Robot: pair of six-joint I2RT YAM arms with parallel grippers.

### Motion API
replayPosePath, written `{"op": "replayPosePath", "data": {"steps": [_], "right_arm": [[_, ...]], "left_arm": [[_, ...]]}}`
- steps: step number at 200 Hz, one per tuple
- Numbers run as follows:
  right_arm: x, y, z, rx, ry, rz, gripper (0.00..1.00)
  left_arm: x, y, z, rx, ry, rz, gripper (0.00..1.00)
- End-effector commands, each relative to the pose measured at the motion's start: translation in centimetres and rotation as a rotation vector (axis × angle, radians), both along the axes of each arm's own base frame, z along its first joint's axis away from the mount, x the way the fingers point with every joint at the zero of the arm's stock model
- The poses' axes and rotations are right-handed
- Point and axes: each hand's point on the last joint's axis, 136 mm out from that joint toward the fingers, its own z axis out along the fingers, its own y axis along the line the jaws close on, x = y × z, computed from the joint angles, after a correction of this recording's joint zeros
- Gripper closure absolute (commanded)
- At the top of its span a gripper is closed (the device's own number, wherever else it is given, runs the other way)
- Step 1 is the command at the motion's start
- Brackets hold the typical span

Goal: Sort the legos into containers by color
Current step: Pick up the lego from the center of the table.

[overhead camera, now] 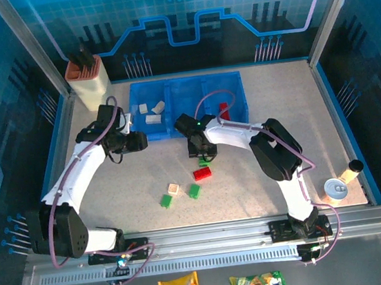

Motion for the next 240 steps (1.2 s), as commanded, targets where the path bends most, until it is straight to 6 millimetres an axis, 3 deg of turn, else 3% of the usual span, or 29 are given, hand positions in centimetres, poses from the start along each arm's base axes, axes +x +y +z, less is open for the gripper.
{"op": "replayPosePath", "data": {"steps": [1, 64, 109, 240], "right_arm": [[0.2, 0.6, -0.5, -0.019, -0.011, 0.006, 0.49], [-0.2, 0.5, -1.2, -0.025, 0.001, 0.016, 0.58], [-0.2, 0.7, -0.5, -0.022, -0.012, 0.031, 0.64], [-0.5, 1.5, 4.8, -0.017, -0.080, 0.080, 0.65]], "left_arm": [[0.0, 0.3, 0.5, 0.005, -0.026, -0.009, 0.46], [-0.2, 0.4, 0.4, 0.012, -0.024, -0.006, 0.45], [-0.2, 0.4, 0.4, 0.010, -0.022, -0.008, 0.45], [-0.1, 0.5, 0.6, 0.013, -0.029, -0.007, 0.45]]}}
